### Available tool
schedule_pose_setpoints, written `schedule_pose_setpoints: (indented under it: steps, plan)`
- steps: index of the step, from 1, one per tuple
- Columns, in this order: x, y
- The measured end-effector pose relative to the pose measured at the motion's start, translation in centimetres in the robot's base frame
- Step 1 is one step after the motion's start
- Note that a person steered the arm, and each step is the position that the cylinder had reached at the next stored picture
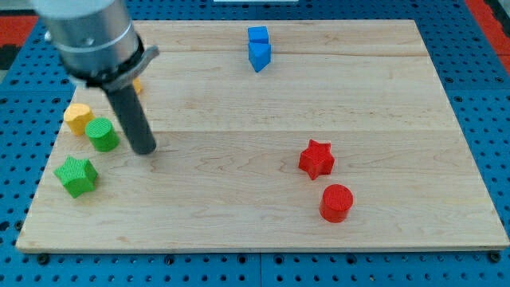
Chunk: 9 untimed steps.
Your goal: Move your arm to the right of the green circle
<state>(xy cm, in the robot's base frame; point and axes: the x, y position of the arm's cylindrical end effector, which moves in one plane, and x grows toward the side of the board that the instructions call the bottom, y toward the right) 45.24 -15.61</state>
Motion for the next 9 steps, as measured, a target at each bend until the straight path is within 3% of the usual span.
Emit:
schedule_pose_setpoints:
  steps: [1, 2, 3, 7, 9]
  plan:
    - [-2.2, -4.5]
    - [2.0, -5.7]
    - [4.6, -4.6]
    - [3.7, 5.4]
    - [3.5, 5.8]
